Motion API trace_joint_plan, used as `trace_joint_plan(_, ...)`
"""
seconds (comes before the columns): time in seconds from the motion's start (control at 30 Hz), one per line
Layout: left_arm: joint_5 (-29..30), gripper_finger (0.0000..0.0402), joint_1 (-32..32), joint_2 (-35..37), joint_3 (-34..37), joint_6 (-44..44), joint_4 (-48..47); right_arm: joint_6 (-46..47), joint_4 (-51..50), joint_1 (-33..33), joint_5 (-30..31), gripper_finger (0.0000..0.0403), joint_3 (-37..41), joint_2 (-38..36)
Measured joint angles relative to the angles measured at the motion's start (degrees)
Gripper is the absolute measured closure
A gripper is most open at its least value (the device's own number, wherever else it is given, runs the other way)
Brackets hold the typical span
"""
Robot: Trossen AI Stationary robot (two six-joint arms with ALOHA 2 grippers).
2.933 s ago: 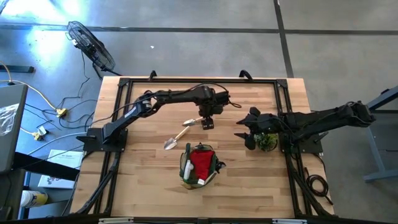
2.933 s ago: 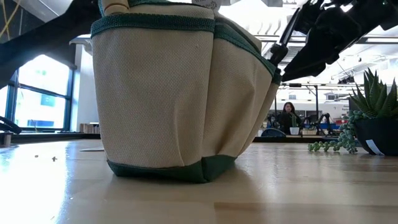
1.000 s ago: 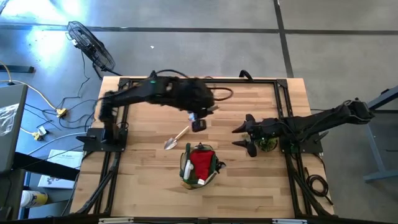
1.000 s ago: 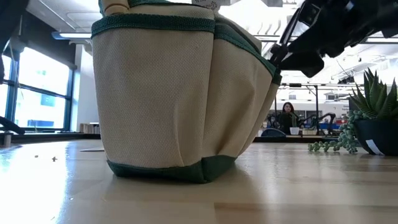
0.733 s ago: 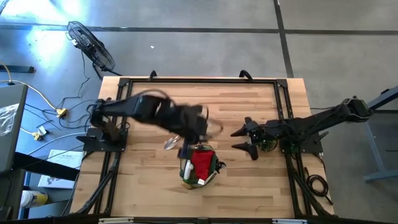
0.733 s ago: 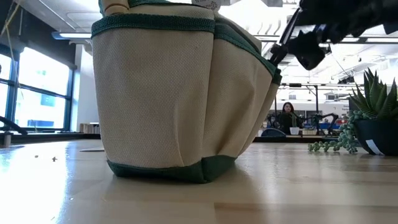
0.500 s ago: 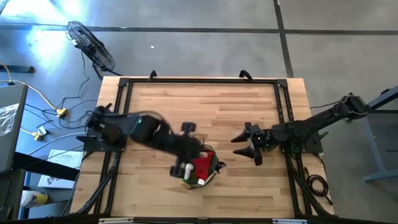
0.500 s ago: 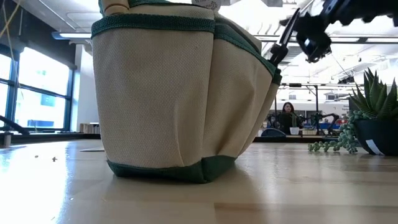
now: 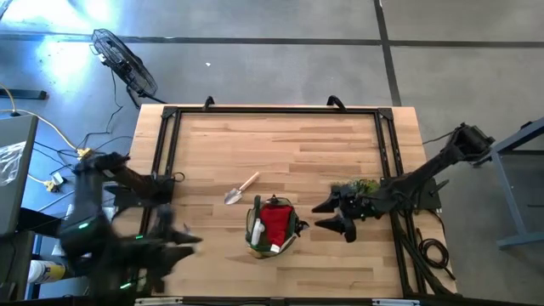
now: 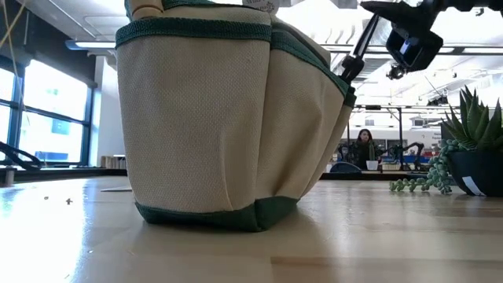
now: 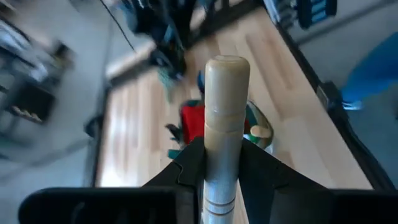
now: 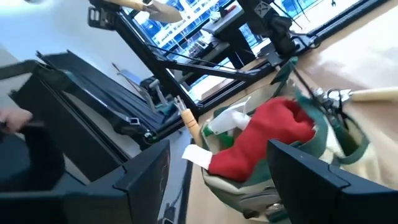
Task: Pick & Place Garden tools in Gardening bag
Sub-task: Put the top brown trowel into the gardening bag
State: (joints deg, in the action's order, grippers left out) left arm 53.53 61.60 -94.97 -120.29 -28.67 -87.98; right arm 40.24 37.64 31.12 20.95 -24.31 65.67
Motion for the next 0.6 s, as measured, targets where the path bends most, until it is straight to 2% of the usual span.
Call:
trace_joint_plan(0.17, 13.8, 0.0339, 8.31, 8.48, 17.62, -11.17, 3.79, 2.09, 6.92, 0.83, 0.13, 0.0147, -0.01, 4.88)
trace_joint_plan(0.3, 18.71, 0.0339, 9.91, 17.58, 37.27, -15.1, 16.41, 2.08, 8.51, 0.98, -0.41, 0.0147, -1.29, 7.33)
trace_joint_plan(0.43, 21.64, 0.0339, 9.6, 27.31, 56.29, -8.84, 36.69, 2.06, 8.44, 0.93, -0.81, 0.0147, -2.95, 8.19)
trace_joint_plan(0.6, 23.39, 0.0339, 9.64, 38.16, 76.29, 6.86, 65.59, 2.05, 8.44, 0.79, -1.61, 0.0147, -4.24, 8.28)
